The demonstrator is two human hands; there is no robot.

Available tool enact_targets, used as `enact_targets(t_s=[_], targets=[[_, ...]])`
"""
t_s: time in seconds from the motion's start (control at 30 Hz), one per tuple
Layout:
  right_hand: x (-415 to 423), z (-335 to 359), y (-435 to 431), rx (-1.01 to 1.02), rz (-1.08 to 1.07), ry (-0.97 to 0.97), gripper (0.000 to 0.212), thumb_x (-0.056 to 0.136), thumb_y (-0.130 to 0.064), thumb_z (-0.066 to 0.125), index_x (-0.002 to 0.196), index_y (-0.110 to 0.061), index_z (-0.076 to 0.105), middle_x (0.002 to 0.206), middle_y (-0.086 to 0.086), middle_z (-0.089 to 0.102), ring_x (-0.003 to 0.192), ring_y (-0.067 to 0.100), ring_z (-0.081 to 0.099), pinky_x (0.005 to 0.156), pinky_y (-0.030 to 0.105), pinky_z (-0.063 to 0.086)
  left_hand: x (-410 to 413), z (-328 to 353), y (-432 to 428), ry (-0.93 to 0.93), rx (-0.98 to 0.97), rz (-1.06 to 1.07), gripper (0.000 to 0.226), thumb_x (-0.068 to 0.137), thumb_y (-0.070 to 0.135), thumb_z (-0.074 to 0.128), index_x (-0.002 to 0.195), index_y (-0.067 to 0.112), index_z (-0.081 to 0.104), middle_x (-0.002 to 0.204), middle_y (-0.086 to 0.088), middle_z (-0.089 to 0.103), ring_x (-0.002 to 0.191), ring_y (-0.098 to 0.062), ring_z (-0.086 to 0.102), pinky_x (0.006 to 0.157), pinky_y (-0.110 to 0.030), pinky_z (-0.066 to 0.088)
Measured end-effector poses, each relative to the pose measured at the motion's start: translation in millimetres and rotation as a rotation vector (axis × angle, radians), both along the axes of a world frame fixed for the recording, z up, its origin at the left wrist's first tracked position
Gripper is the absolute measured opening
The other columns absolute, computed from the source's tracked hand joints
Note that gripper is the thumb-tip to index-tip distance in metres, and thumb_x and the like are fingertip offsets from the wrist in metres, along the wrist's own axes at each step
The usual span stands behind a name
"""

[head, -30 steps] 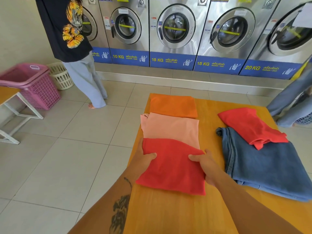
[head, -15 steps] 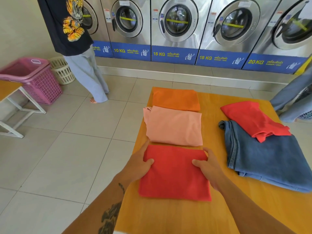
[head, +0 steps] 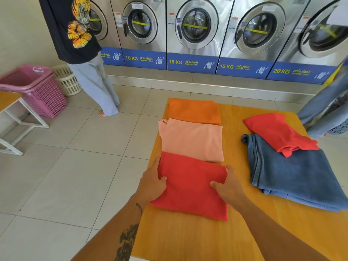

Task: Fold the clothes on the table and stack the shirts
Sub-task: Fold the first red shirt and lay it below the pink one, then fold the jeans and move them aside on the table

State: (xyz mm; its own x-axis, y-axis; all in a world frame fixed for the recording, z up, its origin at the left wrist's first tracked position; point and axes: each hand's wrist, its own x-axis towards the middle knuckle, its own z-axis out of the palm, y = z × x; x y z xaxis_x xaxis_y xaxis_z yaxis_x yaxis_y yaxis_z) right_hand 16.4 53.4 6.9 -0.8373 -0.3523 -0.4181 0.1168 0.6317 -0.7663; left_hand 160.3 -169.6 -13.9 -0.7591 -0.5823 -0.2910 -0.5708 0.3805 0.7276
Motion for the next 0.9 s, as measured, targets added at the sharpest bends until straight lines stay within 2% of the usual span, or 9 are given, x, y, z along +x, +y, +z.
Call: enact_targets(t_s=[0.07,0.17,0.3,0.4,0.5,0.63,0.73,0.8,0.9], targets=[[-3,2,4,-0.008,0.008,-0.029,0.083,0.087,-0.02,0.07,0.151,-0.031,0.018,0.124,0.005,0.058,0.099,0.022,0.063,0.078,0.04,0.057,1,2,-1,-0.021,-0.027,0.021,0.073,0.088,0.029,0.055,0.151,0.038,0.018,0.128,0.01,0.054,0.109,-0.02,0.06,0.09,-0.039,0.053],[-15,14,11,-0.039,0.015,-0.035,0.078,0.088,-0.018,0.068,0.151,-0.031,0.023,0.12,0.003,0.059,0.096,0.018,0.064,0.071,0.034,0.055,-5,16,-4,-0.017,-0.165,0.09,0.048,0.08,0.029,0.048,0.128,0.03,0.042,0.099,0.011,0.049,0.087,-0.014,0.056,0.073,-0.033,0.051],[-40,38,32,-0.075,-0.007,0.014,0.069,0.088,-0.019,0.067,0.146,-0.03,0.033,0.113,-0.003,0.058,0.095,0.02,0.065,0.084,0.043,0.056,-35,49,-3,0.21,-0.335,0.197,0.045,0.079,0.022,0.05,0.124,0.027,0.054,0.111,0.006,0.051,0.097,-0.016,0.051,0.079,-0.034,0.047],[-67,57,58,-0.131,-0.064,0.044,0.062,0.09,-0.013,0.066,0.143,-0.028,0.038,0.111,0.003,0.061,0.081,0.022,0.065,0.068,0.039,0.058,-71,76,16,0.41,-0.292,0.135,0.04,0.083,0.015,0.054,0.119,0.032,0.059,0.113,0.012,0.055,0.102,-0.006,0.054,0.084,-0.024,0.045],[-99,70,93,-0.187,-0.154,0.066,0.056,0.089,-0.006,0.065,0.137,-0.025,0.043,0.108,0.009,0.063,0.087,0.023,0.064,0.078,0.044,0.057,-114,88,48,0.486,-0.188,0.021,0.039,0.084,0.009,0.055,0.111,0.035,0.061,0.108,0.021,0.056,0.101,0.003,0.055,0.078,-0.011,0.038],[-143,70,149,-0.229,-0.303,0.022,0.052,0.086,-0.006,0.063,0.132,-0.022,0.046,0.087,0.009,0.059,0.075,0.02,0.057,0.076,0.046,0.056,-173,76,104,0.423,-0.122,-0.153,0.039,0.086,0.012,0.052,0.115,0.035,0.061,0.112,0.022,0.055,0.103,0.001,0.056,0.081,-0.014,0.042],[-173,64,183,-0.259,-0.398,-0.039,0.049,0.085,-0.01,0.062,0.129,-0.024,0.047,0.092,0.008,0.06,0.078,0.022,0.057,0.072,0.041,0.055,-220,63,148,0.36,-0.12,-0.296,0.043,0.086,0.015,0.051,0.125,0.033,0.058,0.119,0.019,0.053,0.112,-0.004,0.055,0.092,-0.019,0.041],[-192,58,201,-0.289,-0.417,-0.06,0.025,0.083,-0.009,0.061,0.105,-0.018,0.054,0.085,0.007,0.057,0.074,0.022,0.053,0.063,0.036,0.05,-250,59,177,0.293,-0.142,-0.36,0.048,0.087,0.013,0.054,0.132,0.027,0.055,0.127,0.013,0.051,0.121,-0.009,0.051,0.099,-0.02,0.035],[-220,48,215,-0.334,-0.41,-0.121,0.035,0.081,-0.012,0.062,0.106,-0.035,0.053,0.075,0.003,0.054,0.068,0.019,0.049,0.059,0.033,0.048,-285,55,214,0.225,-0.145,-0.448,0.055,0.088,0.018,0.057,0.142,0.025,0.046,0.142,0.006,0.043,0.132,-0.013,0.041,0.106,-0.024,0.031]])
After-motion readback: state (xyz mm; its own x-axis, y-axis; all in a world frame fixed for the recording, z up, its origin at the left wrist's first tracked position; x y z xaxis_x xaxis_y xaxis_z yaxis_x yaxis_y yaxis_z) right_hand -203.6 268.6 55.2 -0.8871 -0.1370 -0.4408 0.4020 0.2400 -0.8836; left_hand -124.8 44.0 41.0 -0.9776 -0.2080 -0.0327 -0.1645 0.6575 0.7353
